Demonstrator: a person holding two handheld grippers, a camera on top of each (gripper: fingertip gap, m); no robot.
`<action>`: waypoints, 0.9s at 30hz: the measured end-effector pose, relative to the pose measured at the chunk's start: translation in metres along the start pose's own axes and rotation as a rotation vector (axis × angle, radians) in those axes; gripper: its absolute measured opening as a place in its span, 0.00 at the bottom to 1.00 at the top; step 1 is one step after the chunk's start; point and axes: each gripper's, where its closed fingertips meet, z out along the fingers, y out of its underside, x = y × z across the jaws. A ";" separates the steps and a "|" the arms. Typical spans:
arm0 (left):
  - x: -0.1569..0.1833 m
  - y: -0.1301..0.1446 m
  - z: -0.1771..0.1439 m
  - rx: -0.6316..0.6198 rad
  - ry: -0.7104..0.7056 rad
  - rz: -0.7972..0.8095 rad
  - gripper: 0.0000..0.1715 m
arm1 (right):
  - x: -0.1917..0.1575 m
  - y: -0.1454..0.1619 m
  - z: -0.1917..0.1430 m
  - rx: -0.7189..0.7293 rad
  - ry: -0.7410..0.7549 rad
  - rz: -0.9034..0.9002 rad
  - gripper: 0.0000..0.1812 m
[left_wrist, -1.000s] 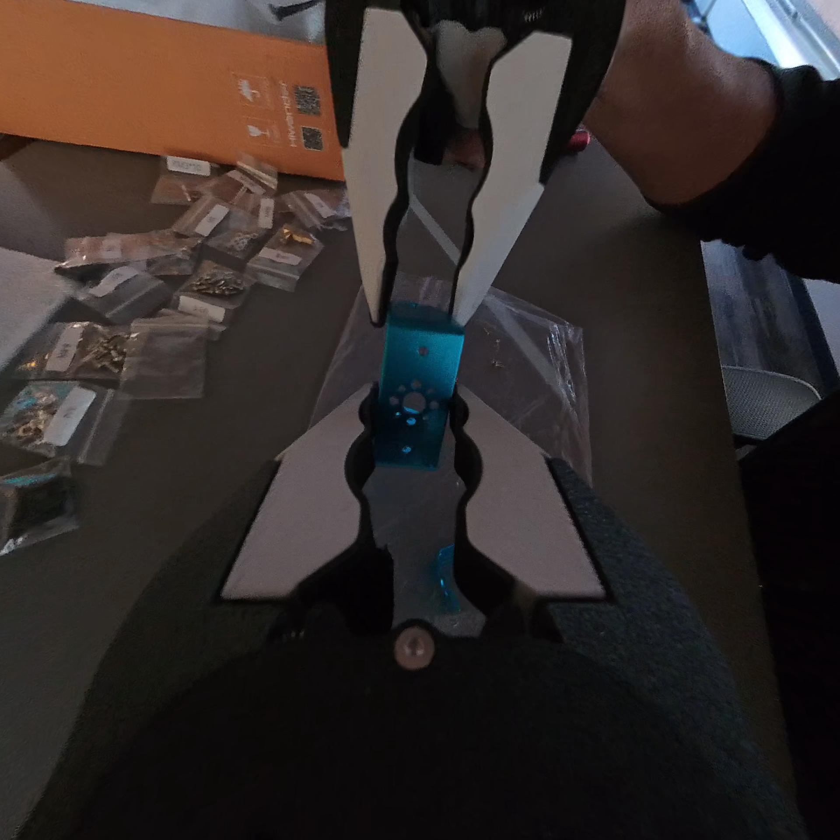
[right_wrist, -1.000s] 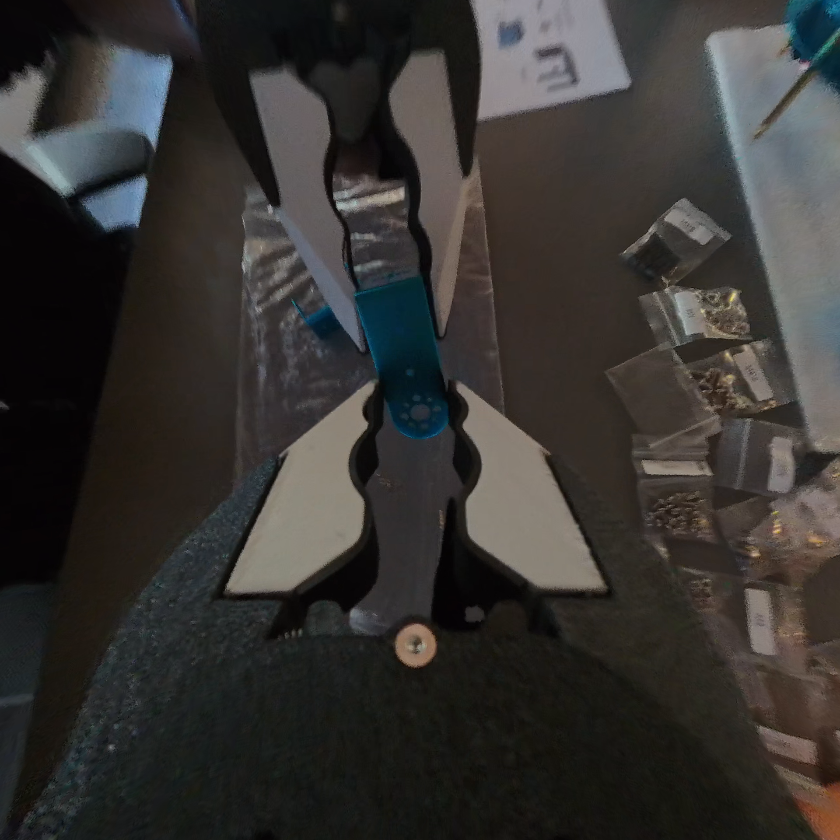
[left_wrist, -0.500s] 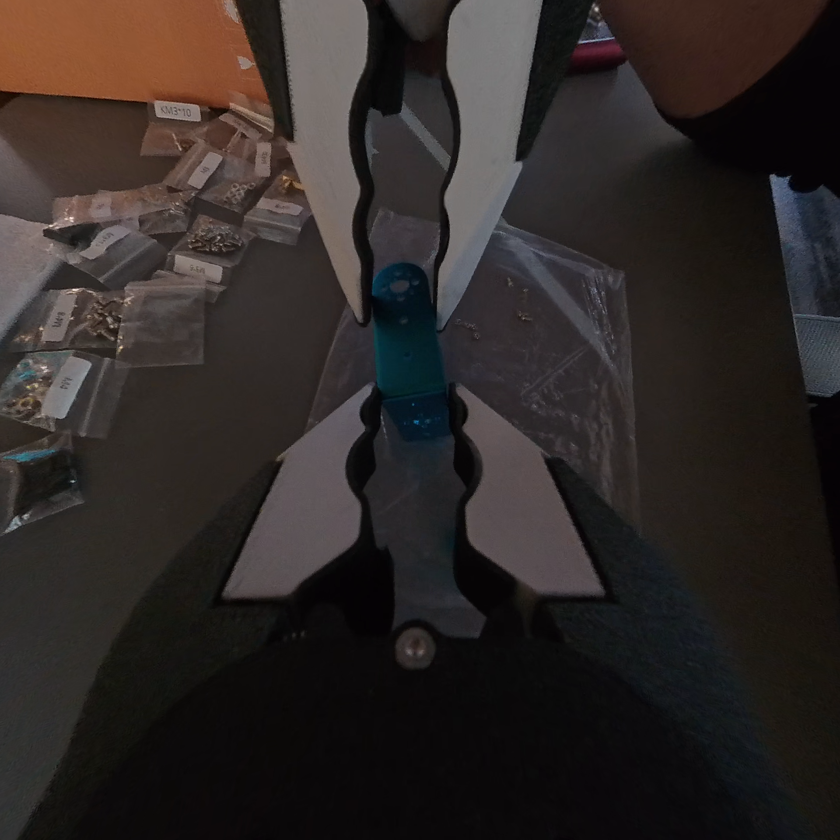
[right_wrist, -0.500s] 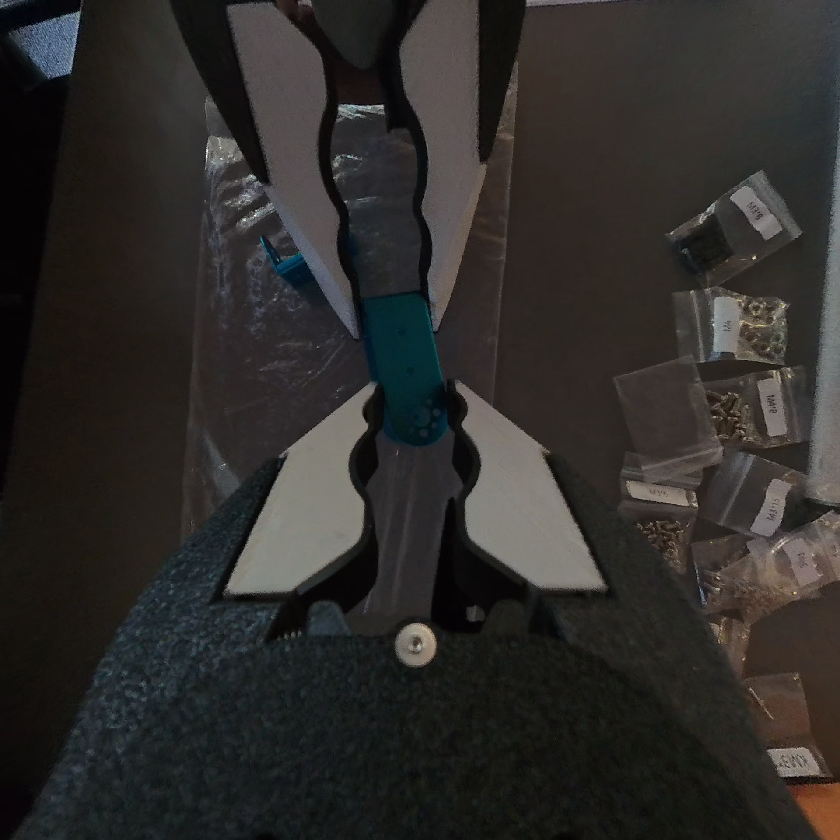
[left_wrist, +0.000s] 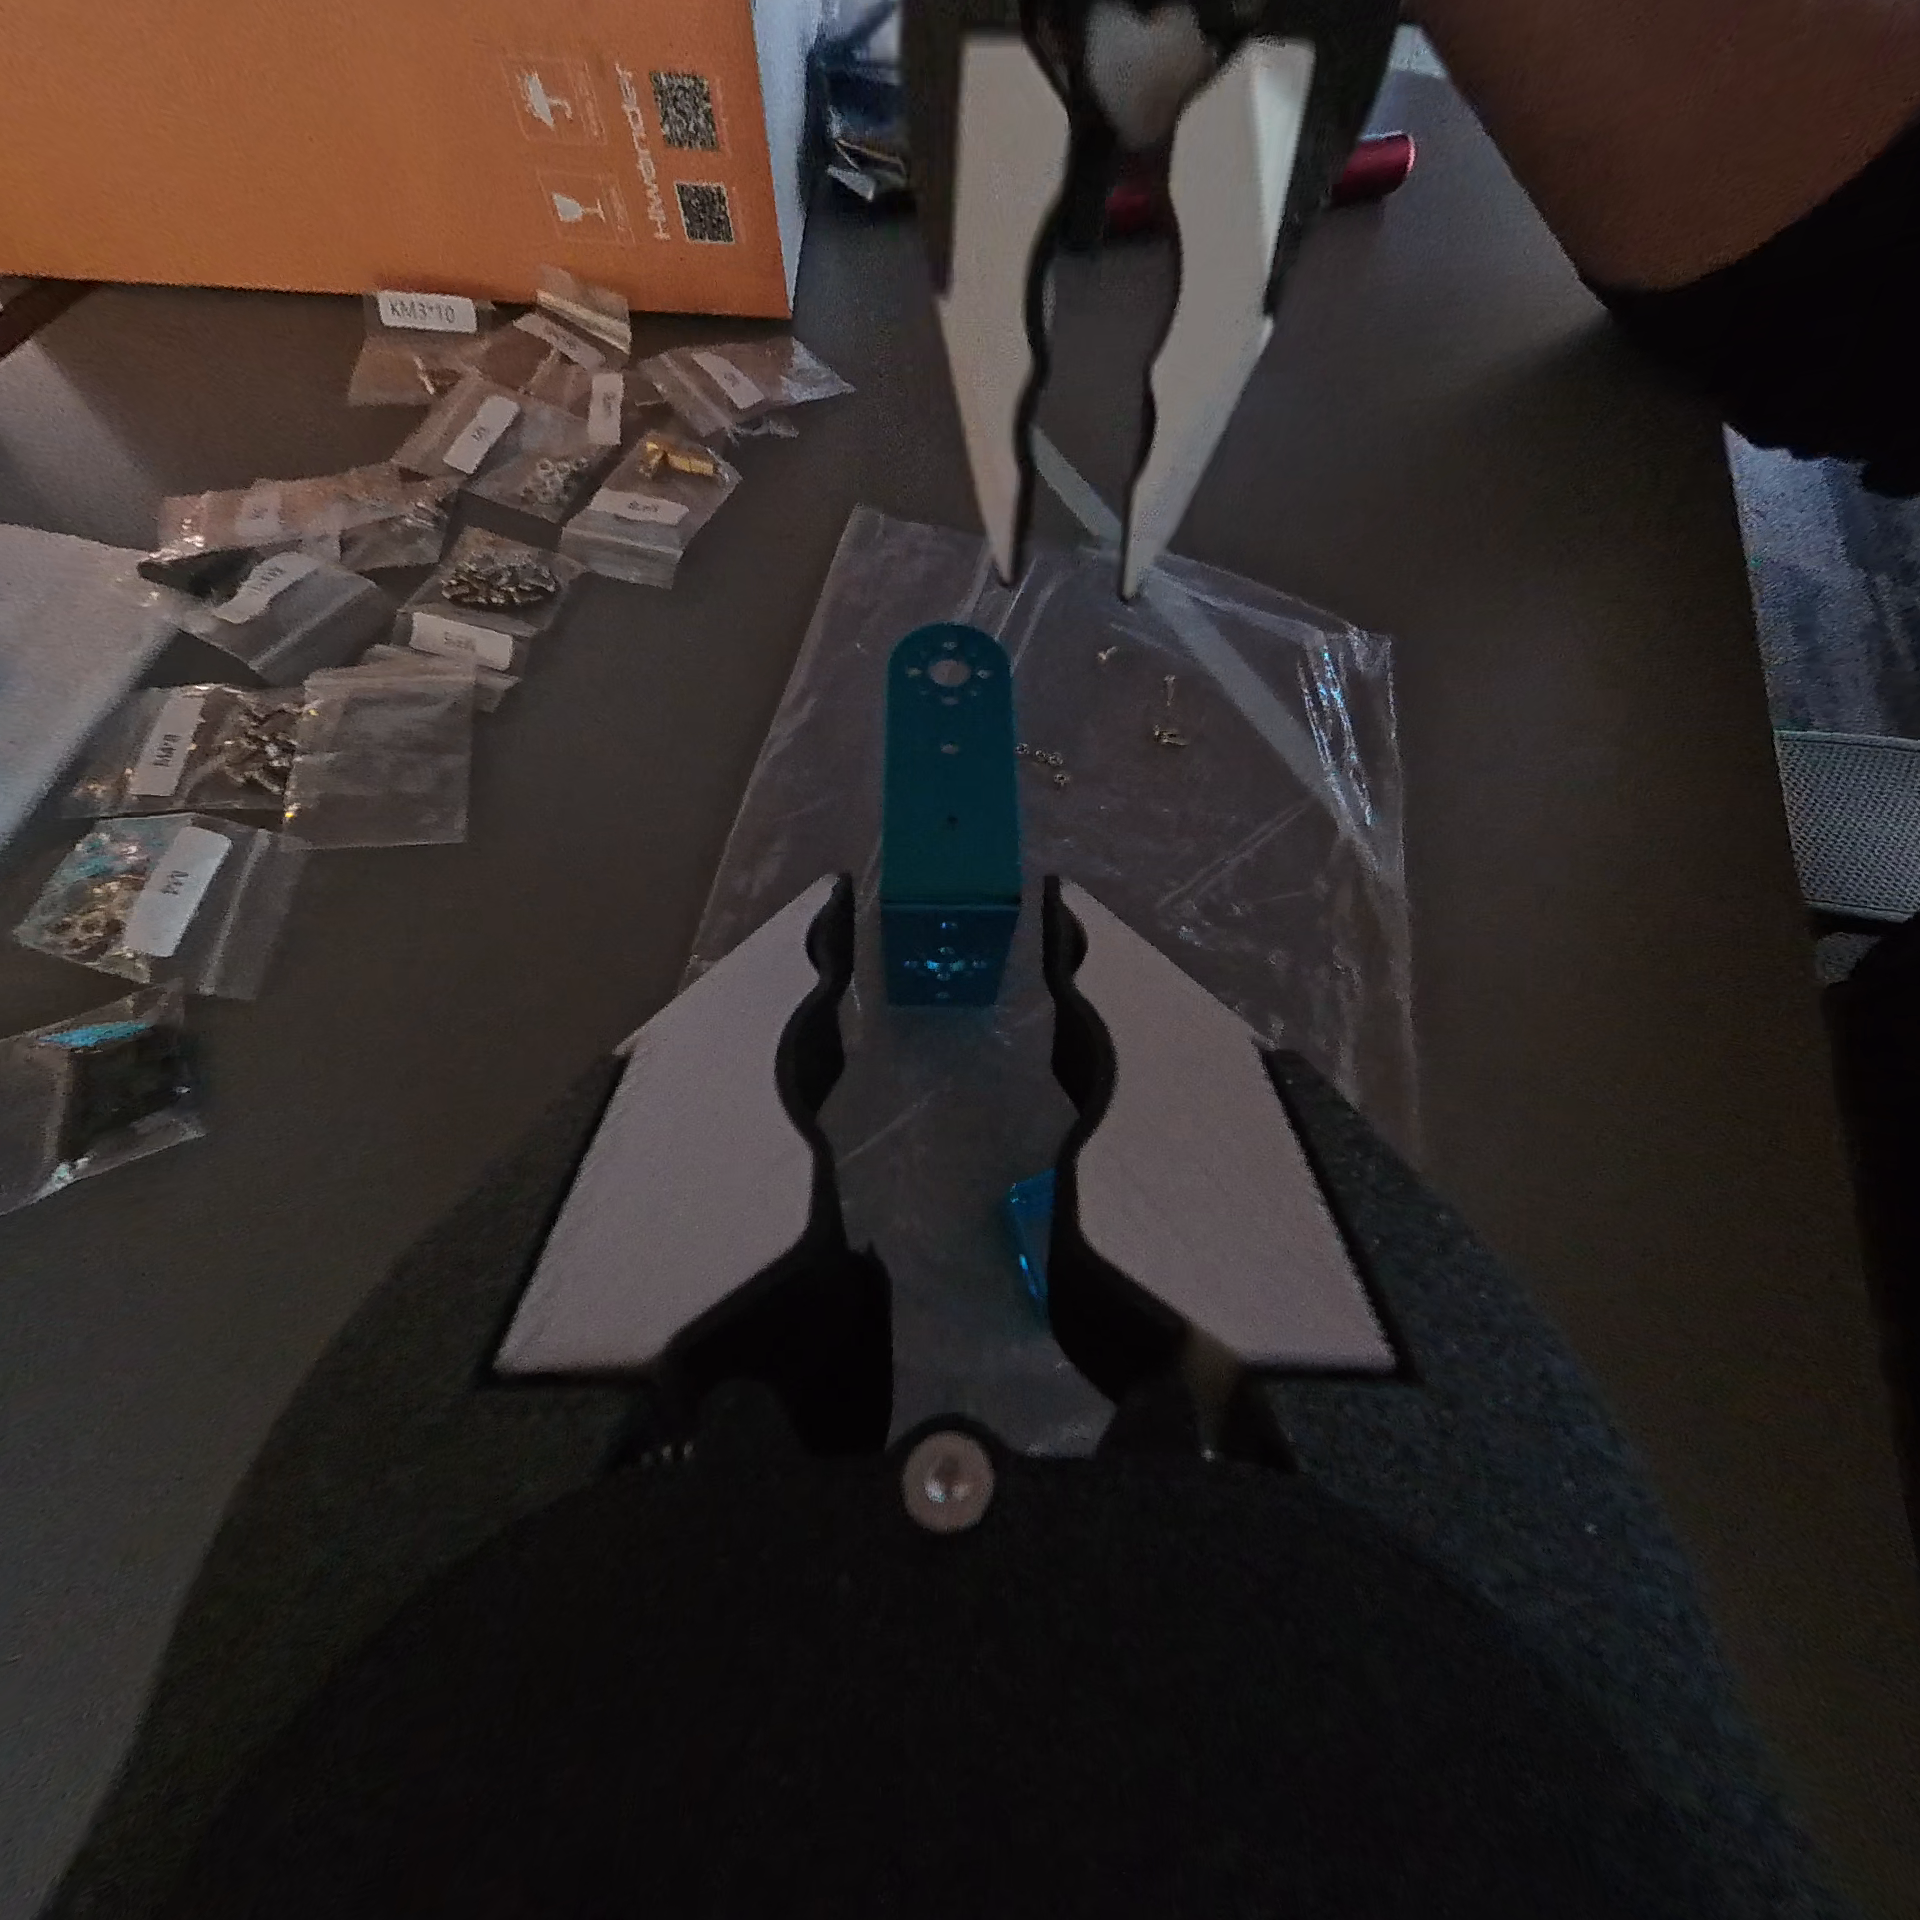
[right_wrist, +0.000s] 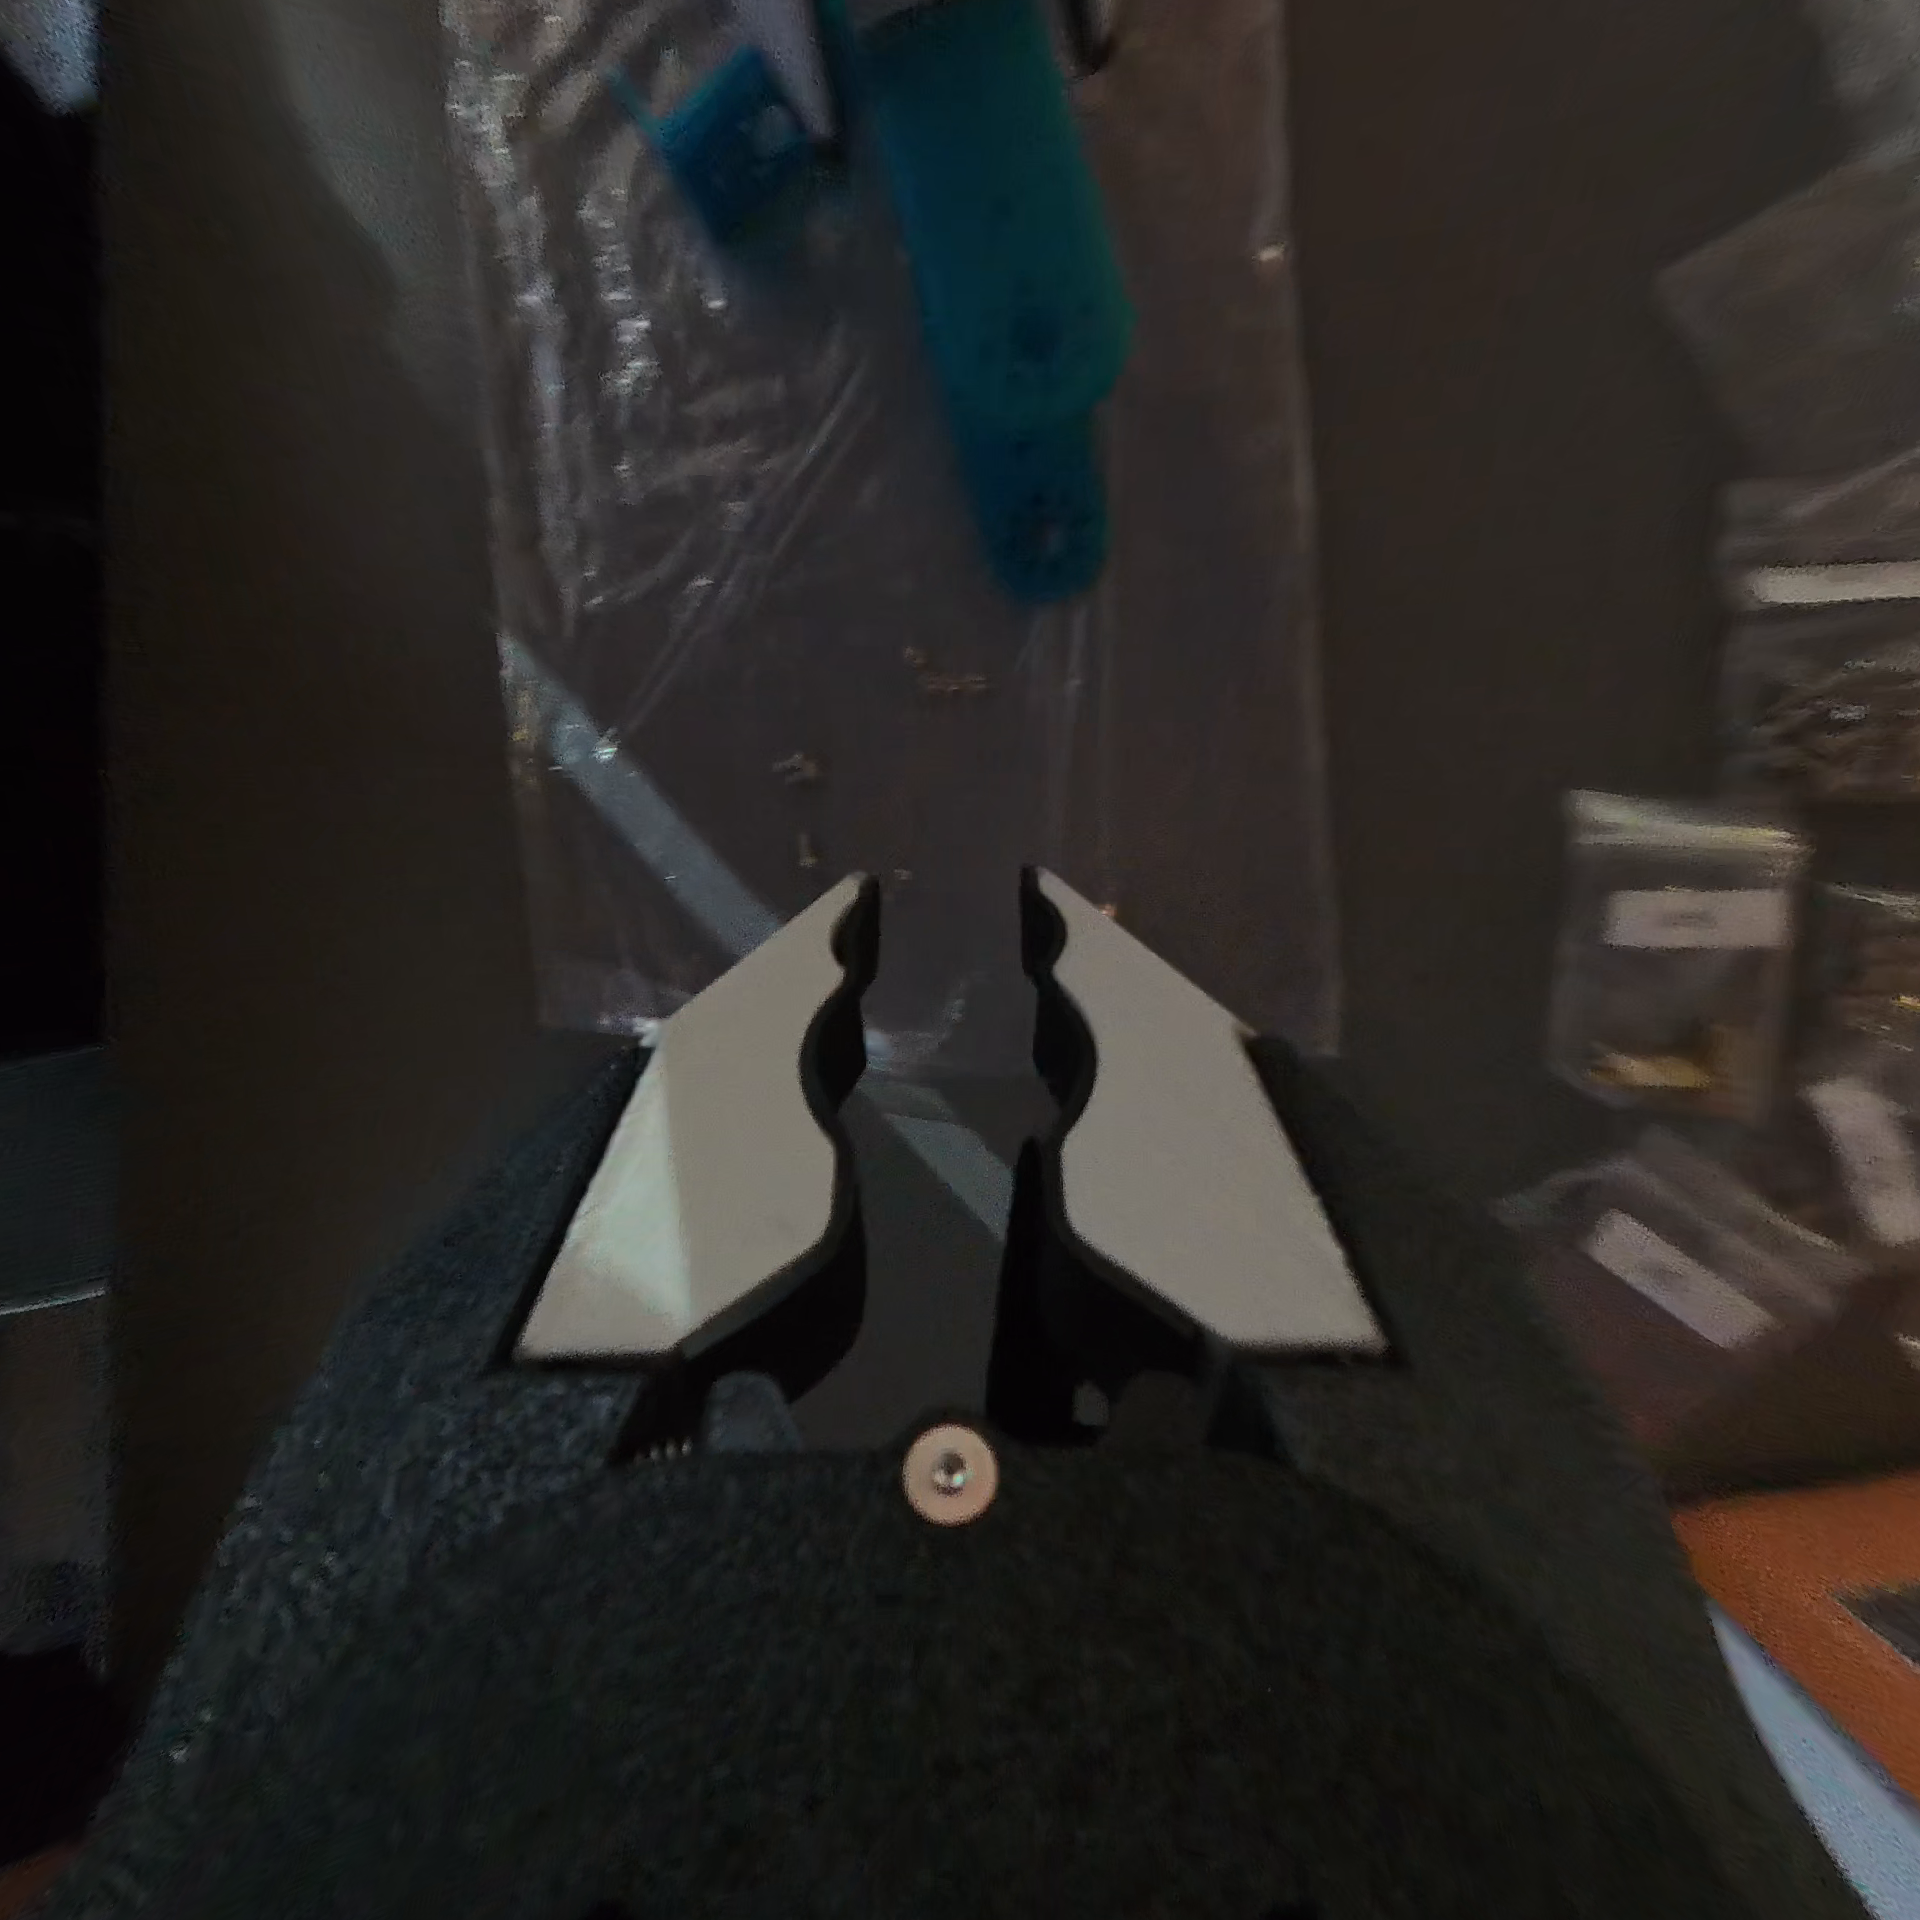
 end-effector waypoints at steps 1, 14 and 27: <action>0.000 -0.001 -0.002 0.004 -0.005 0.000 0.21 | -0.008 0.000 0.003 0.034 -0.043 -0.001 0.13; 0.009 0.065 -0.041 -0.209 0.107 0.083 0.18 | -0.049 -0.092 0.026 0.266 0.083 -0.218 0.16; 0.013 0.069 -0.027 -0.266 0.051 0.084 0.00 | -0.056 -0.131 0.086 0.020 0.424 -0.580 0.06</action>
